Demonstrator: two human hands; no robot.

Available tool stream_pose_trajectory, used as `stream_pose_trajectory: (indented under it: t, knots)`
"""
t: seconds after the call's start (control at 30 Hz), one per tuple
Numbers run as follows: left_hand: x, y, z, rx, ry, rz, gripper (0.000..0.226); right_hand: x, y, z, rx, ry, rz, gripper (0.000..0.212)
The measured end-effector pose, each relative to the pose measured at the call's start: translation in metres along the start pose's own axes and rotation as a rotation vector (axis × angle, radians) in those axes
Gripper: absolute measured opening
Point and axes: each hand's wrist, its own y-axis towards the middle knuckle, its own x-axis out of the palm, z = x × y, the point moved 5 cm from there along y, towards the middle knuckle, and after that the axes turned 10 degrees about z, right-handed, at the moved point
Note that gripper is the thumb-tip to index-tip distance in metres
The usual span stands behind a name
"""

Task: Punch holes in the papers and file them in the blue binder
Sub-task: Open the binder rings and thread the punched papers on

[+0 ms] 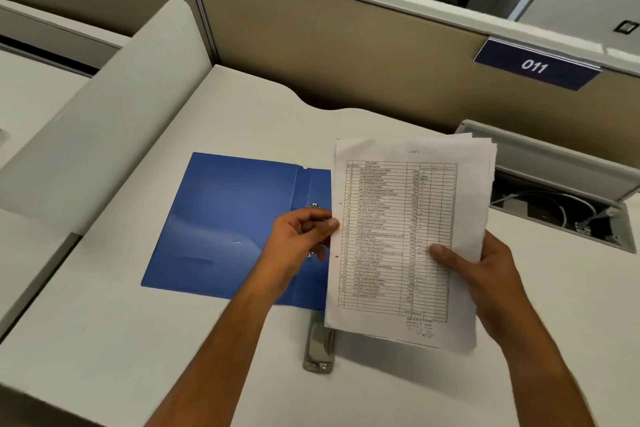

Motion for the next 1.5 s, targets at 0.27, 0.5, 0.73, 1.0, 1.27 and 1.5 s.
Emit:
stream_pose_trajectory:
  t: [0.27, 0.5, 0.73, 1.0, 1.27, 1.5]
  knots:
    - [0.018, -0.017, 0.013, 0.050, 0.040, -0.062, 0.025, -0.024, -0.021, -0.005, -0.025, 0.021, 0.056, 0.036]
    - [0.021, -0.024, 0.019, 0.066, 0.060, -0.053, 0.022, -0.024, -0.026, -0.001, -0.027, 0.042, 0.064, 0.035]
    - [0.016, -0.027, 0.019, 0.068, 0.077, -0.044, 0.022, -0.022, -0.027, 0.002, -0.020, 0.055, 0.054, 0.034]
    - [0.011, -0.026, 0.019, 0.069, 0.085, -0.072, 0.012, -0.016, -0.025, 0.004, -0.025, 0.015, 0.035, 0.035]
    - [0.012, -0.023, 0.027, 0.052, 0.004, -0.026, 0.022, -0.011, -0.024, 0.007, -0.004, 0.027, 0.022, 0.037]
    - [0.014, -0.021, 0.025, 0.040, 0.045, 0.009, 0.021, -0.010, -0.024, 0.012, 0.002, 0.016, 0.031, 0.038]
